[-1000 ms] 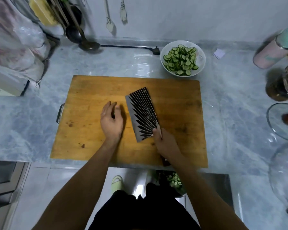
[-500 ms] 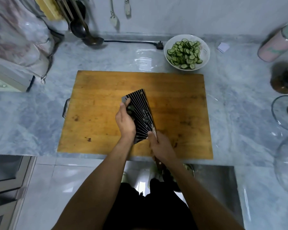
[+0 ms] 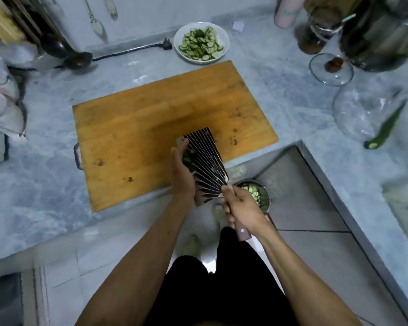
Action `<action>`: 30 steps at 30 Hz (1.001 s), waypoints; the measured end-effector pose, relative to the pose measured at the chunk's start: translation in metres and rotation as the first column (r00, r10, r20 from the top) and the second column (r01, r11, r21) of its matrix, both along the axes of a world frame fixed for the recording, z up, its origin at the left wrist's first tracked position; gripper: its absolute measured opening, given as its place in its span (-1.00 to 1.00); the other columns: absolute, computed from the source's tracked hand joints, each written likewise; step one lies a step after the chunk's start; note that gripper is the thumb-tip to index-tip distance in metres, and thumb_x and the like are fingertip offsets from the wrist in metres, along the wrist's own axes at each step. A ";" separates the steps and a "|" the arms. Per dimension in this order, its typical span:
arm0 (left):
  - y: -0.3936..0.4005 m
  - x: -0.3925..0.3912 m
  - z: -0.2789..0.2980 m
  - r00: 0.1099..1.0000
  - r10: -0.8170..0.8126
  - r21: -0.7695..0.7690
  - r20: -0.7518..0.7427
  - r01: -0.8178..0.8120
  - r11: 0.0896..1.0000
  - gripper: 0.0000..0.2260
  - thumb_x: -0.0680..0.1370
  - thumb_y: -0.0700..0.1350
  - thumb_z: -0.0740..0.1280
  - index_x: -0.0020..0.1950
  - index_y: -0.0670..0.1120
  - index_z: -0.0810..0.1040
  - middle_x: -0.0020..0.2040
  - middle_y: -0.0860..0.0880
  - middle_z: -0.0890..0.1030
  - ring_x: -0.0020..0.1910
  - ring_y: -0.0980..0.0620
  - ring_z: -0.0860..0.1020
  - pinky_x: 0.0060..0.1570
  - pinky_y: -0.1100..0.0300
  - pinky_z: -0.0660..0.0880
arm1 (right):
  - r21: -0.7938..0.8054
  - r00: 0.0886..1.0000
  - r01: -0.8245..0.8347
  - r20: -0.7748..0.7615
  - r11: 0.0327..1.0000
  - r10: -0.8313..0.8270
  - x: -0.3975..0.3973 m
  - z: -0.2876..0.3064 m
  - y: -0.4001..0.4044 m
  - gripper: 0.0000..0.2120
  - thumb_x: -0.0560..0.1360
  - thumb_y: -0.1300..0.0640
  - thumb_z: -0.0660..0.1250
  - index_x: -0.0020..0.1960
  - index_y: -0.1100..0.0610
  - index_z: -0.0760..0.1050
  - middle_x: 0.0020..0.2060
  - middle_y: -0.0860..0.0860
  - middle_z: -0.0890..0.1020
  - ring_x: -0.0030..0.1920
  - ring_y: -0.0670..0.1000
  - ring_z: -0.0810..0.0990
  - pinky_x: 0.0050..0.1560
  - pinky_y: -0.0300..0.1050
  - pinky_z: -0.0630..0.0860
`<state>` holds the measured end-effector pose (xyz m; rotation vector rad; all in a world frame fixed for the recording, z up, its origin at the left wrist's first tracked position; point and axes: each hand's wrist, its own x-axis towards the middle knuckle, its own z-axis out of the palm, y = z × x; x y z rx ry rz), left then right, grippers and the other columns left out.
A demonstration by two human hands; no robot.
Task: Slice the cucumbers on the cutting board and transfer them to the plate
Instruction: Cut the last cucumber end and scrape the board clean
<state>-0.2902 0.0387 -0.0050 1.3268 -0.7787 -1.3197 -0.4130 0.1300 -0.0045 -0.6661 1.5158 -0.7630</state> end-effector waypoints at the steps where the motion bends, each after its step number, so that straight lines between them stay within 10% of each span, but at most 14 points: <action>1: 0.011 -0.003 -0.004 0.999 -0.031 0.022 -0.006 0.031 0.999 -0.53 0.70 0.07 -0.09 0.33 -0.09 0.51 0.15 0.07 0.58 0.02 0.33 0.56 -0.06 0.44 0.47 | 0.009 1.000 0.031 0.001 0.999 -0.031 -0.002 -0.001 0.016 -0.71 0.67 -0.02 0.18 -0.13 0.16 0.36 -0.50 0.01 0.40 -0.60 -0.02 0.31 -0.58 -0.24 0.30; 6: 0.059 -0.032 -0.012 0.987 -0.142 0.074 0.068 0.137 0.988 -0.58 0.62 0.22 0.02 0.12 0.12 0.64 0.18 -0.07 0.62 0.17 -0.09 0.56 0.21 -0.20 0.45 | 0.041 0.989 0.151 -0.005 0.988 -0.151 -0.015 0.000 0.082 -0.68 0.66 -0.05 0.19 -0.13 0.16 0.37 -0.48 0.01 0.42 -0.58 -0.02 0.33 -0.58 -0.21 0.34; 9: 0.082 -0.056 -0.017 0.968 -0.226 0.039 0.104 0.223 0.974 -0.66 0.66 0.08 0.09 0.13 0.04 0.63 0.15 -0.06 0.63 0.16 -0.01 0.57 0.22 -0.10 0.47 | 0.078 0.968 0.252 0.000 0.965 -0.253 -0.026 -0.002 0.114 -0.68 0.65 -0.07 0.19 -0.16 0.14 0.37 -0.47 0.02 0.41 -0.58 -0.01 0.32 -0.56 -0.21 0.33; 12: 0.106 -0.076 -0.028 0.891 -0.379 -0.002 0.251 0.392 0.920 -0.72 0.67 -0.03 0.15 0.31 0.00 0.54 0.24 0.13 0.54 0.16 0.37 0.47 0.18 0.43 0.39 | 0.118 0.954 0.301 -0.027 0.946 -0.300 -0.037 -0.007 0.140 -0.67 0.65 -0.06 0.18 -0.16 0.14 0.36 -0.48 0.03 0.42 -0.58 0.00 0.33 -0.54 -0.19 0.37; 20: 0.147 -0.149 -0.117 0.683 -0.461 -0.006 0.567 0.563 0.827 -0.74 0.57 -0.14 0.34 0.25 -0.15 0.57 0.26 -0.09 0.57 0.26 0.00 0.49 0.29 0.10 0.41 | 0.209 0.930 0.364 -0.036 0.908 -0.365 -0.093 -0.064 0.182 -0.69 0.67 -0.03 0.16 -0.14 0.15 0.37 -0.47 0.01 0.43 -0.55 0.00 0.35 -0.52 -0.17 0.38; 30: 0.126 -0.248 -0.344 0.591 -0.363 -0.088 0.720 0.597 0.798 -0.78 0.58 -0.29 0.25 0.21 -0.26 0.53 0.13 -0.21 0.58 0.11 0.02 0.47 0.15 0.41 0.23 | 0.161 0.928 0.370 -0.102 0.915 -0.358 -0.188 -0.284 0.157 -0.70 0.66 -0.03 0.16 -0.18 0.11 0.41 -0.43 0.01 0.46 -0.51 -0.04 0.40 -0.43 -0.15 0.39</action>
